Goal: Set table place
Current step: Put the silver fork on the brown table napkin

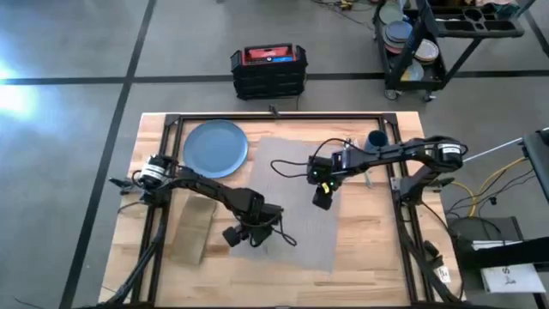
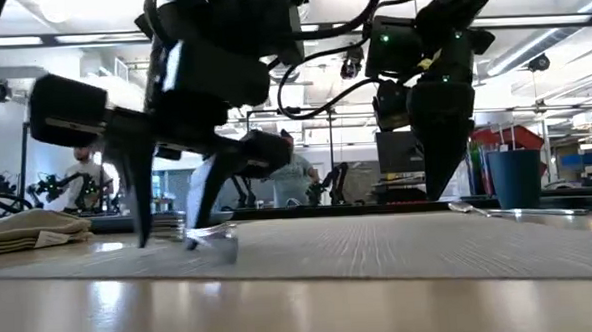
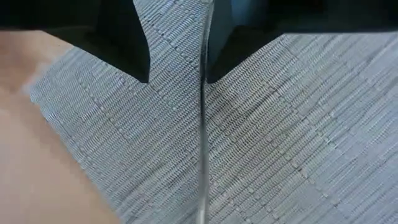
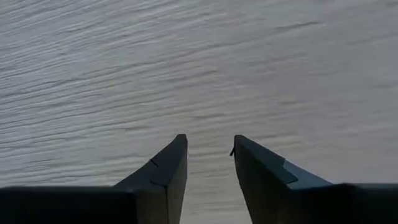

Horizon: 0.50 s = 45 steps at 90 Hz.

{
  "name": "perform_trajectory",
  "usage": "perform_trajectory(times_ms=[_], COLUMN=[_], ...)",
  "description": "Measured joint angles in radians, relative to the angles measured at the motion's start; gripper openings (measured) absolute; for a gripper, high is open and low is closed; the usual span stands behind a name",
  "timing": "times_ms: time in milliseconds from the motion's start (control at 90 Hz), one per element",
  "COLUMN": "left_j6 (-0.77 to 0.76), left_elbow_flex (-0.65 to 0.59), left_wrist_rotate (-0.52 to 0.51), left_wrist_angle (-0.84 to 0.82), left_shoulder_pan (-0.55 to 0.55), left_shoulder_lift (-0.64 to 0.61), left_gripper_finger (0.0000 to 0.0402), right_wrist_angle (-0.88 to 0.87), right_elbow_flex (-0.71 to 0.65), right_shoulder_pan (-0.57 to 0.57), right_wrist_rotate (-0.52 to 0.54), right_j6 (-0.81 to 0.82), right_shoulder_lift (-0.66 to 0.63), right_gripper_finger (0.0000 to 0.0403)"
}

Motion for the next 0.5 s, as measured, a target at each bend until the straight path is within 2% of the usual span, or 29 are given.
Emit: perform_trajectory(times_ms=[322, 500], left_j6=[-0.246, -0.603], left_elbow_flex=[0.129, 0.161], left_wrist_rotate=[-0.117, -0.210], left_wrist_angle=[-0.067, -0.065], left_shoulder_pan=[0.006, 0.008], left_shoulder_lift=[-0.083, -0.149], left_gripper_finger=[0.0168, 0.0164], right_wrist_angle=[0.006, 0.068], right_elbow_flex=[0.000, 0.009], right_shoulder_pan=[0.000, 0.014], right_wrist_rotate=[0.000, -0.055], right_j6=[0.026, 0.098], right_shoulder_lift=[0.000, 0.000], right_gripper_finger=[0.0137, 0.0134])
